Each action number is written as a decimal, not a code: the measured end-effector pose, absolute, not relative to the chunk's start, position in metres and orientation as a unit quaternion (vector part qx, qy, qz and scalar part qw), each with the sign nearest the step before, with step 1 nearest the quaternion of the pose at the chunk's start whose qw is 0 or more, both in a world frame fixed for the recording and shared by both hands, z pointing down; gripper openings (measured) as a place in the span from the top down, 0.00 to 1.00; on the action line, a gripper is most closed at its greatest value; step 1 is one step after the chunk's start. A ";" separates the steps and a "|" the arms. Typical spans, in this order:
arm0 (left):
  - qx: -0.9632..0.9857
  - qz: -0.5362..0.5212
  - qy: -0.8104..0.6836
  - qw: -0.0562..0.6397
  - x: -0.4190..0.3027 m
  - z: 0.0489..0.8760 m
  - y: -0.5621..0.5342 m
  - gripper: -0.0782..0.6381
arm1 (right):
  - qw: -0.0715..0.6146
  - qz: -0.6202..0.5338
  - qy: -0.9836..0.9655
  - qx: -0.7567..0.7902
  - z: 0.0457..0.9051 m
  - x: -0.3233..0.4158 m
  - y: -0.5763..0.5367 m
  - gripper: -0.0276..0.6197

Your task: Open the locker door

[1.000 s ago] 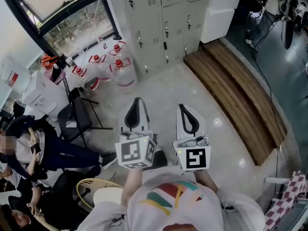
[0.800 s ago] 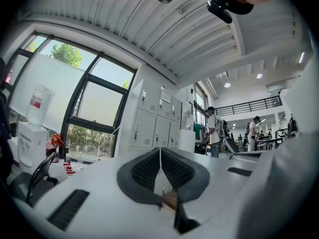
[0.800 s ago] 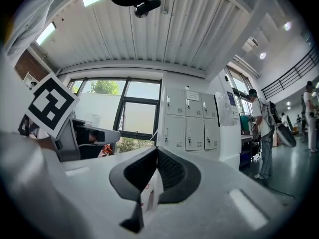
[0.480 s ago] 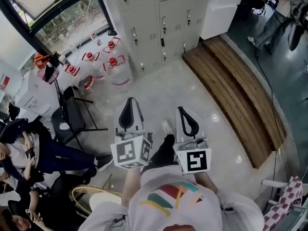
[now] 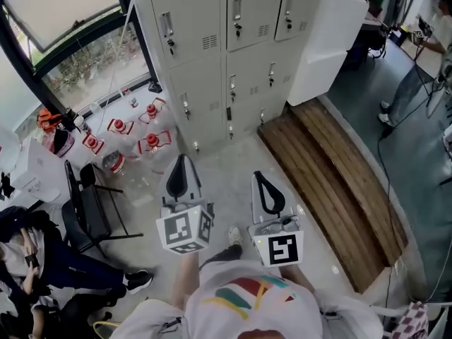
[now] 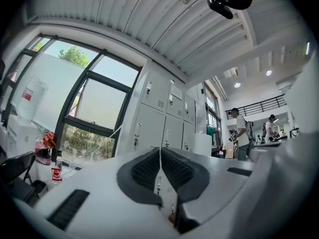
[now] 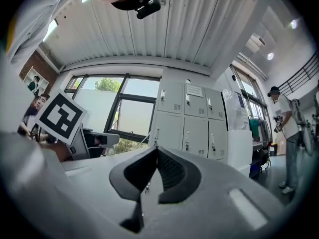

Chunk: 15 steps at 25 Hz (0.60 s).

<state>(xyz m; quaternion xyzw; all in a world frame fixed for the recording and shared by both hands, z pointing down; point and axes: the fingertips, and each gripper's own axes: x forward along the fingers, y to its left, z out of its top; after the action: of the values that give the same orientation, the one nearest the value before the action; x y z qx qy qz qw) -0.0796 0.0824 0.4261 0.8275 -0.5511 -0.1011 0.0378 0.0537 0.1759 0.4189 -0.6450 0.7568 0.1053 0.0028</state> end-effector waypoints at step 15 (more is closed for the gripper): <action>0.833 -0.088 -0.547 0.023 -0.017 0.399 -0.054 0.86 | 0.005 0.077 0.784 -0.616 0.417 0.096 0.016 0.95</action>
<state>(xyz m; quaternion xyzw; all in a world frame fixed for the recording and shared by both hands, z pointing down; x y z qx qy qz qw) -0.0172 -0.0536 0.3995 0.8326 -0.5465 -0.0875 0.0225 0.0963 0.0157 0.4168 -0.6165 0.7835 0.0774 0.0046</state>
